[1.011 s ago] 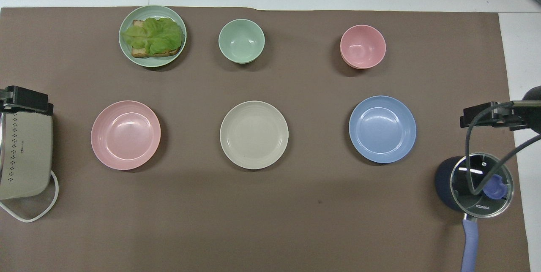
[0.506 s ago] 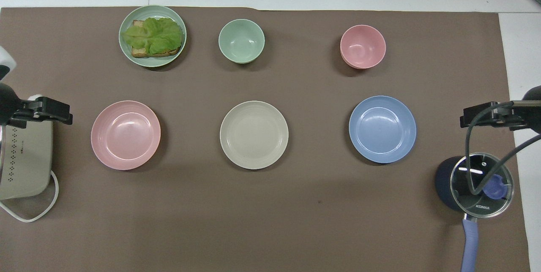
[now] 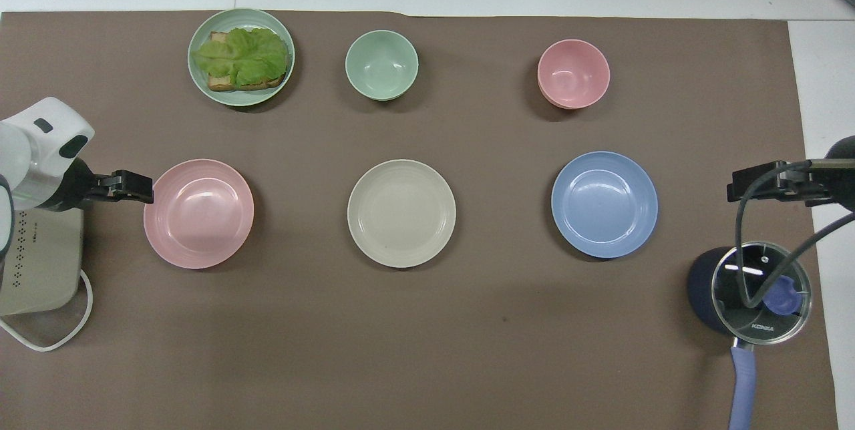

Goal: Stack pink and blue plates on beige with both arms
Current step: 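Grasp the pink plate rim with the left gripper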

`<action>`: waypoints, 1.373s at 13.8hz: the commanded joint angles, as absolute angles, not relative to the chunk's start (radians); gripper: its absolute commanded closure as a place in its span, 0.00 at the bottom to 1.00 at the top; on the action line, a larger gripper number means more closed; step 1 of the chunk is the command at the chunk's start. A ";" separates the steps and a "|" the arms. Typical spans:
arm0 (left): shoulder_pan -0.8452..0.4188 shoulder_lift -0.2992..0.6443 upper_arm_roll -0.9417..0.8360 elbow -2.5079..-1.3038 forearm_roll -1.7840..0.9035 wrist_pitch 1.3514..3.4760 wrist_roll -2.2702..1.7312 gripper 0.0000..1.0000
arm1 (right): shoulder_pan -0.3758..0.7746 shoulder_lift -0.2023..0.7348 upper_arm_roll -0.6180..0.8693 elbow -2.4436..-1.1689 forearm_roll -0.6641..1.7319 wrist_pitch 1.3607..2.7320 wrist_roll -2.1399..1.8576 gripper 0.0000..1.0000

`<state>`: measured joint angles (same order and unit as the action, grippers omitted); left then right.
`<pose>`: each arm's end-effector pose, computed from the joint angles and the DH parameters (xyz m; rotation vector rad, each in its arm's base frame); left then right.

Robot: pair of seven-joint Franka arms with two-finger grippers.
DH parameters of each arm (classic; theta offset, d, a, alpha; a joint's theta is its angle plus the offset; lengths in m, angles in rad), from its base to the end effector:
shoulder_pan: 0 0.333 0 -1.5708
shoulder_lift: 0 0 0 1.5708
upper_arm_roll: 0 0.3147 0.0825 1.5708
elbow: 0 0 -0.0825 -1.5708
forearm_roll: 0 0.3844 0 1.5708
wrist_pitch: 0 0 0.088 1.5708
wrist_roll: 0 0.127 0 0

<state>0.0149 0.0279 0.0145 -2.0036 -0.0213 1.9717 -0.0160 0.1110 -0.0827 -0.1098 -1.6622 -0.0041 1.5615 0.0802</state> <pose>0.5523 0.0144 0.4163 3.1197 0.0847 -0.0931 0.5272 -0.0021 0.6038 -3.1348 0.1232 0.0293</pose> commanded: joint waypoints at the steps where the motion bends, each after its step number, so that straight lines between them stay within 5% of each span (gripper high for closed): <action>1: 0.034 0.099 0.009 -2.023 -0.025 2.069 0.003 0.00 | 0.098 -0.071 -0.106 -1.644 0.011 1.560 0.063 0.00; 5: 0.071 0.182 0.009 -2.023 -0.025 2.150 0.014 0.00 | 0.098 -0.071 -0.106 -1.644 0.011 1.560 0.063 0.00; 12: 0.095 0.183 0.008 -2.088 -0.025 2.132 0.012 0.00 | 0.098 -0.071 -0.106 -1.644 0.011 1.560 0.063 0.00; 13: 0.089 0.187 0.008 -2.091 -0.025 2.132 0.012 0.07 | 0.098 -0.071 -0.106 -1.644 0.011 1.560 0.063 0.00; 17: 0.083 0.184 0.008 -2.112 -0.025 2.134 0.014 0.75 | 0.098 -0.071 -0.106 -1.644 0.011 1.560 0.063 0.00; 19: 0.084 0.179 0.008 -2.123 -0.025 2.132 0.014 1.00 | 0.098 -0.071 -0.106 -1.644 0.011 1.560 0.063 0.00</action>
